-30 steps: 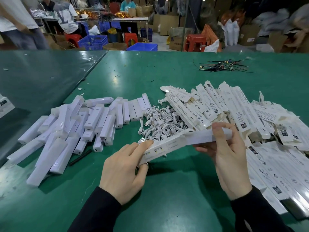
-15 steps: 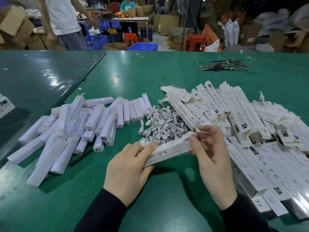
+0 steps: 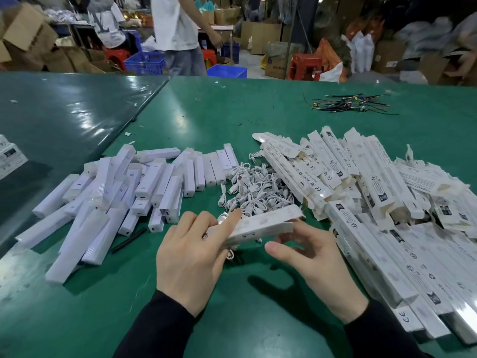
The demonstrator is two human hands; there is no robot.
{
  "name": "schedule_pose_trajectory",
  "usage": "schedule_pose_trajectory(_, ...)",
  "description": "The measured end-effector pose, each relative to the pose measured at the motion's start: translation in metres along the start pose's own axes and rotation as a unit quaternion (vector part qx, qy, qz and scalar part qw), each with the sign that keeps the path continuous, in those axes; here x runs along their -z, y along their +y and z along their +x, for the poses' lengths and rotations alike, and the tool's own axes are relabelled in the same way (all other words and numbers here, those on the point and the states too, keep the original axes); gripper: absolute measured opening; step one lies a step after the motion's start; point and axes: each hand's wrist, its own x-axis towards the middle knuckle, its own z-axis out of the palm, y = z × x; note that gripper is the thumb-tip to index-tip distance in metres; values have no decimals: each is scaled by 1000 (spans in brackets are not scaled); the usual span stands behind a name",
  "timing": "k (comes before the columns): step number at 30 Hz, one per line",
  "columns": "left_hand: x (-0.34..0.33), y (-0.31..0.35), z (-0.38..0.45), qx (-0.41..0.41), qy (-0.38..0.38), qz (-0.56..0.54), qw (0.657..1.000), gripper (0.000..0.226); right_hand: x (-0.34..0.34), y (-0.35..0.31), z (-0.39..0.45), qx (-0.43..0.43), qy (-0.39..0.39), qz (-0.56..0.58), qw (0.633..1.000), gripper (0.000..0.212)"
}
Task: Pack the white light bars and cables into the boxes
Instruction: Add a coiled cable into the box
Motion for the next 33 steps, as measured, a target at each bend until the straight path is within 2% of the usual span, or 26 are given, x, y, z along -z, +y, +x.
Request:
schedule_pose_trajectory(3,2,-1,0,-24,33,-2,999,51,4,-1,1,-42,-26,31,998,31)
schedule_pose_trajectory(8,1,8,0,-83,87,0,993,62,4,-4,-2,-49,-76,31,995,32)
schedule_pose_trajectory(12,0,7,-4,-86,109,-14,990,60,1,-5,-4,-46,-83,51,994,19)
schedule_pose_trajectory(17,-4,3,-1,-15,9,-50,999,47,-2,-5,-4,3,-94,-24,995,15)
schedule_pose_trajectory(18,-3,0,-1,14,-2,-56,998,40,0,-4,-3,15,-81,-20,996,16)
schedule_pose_trajectory(20,0,-9,0,82,15,-63,995,22,6,0,0,39,-2,-10,999,18)
schedule_pose_trajectory(22,0,-14,0,135,33,-63,988,19,11,8,3,59,65,-92,992,16)
schedule_pose_trajectory(24,-3,-14,1,182,42,-88,979,27,9,20,4,65,53,-250,965,25)
schedule_pose_trajectory(26,-6,-10,2,219,50,-153,962,27,2,30,3,65,-3,-397,915,36)
schedule_pose_trajectory(28,-8,-4,3,238,54,-247,938,24,-5,32,8,72,-8,-445,892,45)
schedule_pose_trajectory(31,-9,4,5,296,22,-412,861,18,-15,28,16,115,13,-477,871,40)
schedule_pose_trajectory(32,-9,5,6,314,5,-461,830,25,-18,28,17,122,1,-489,864,33)
schedule_pose_trajectory(33,-9,6,6,329,-9,-497,803,33,-19,29,17,120,-12,-475,872,22)
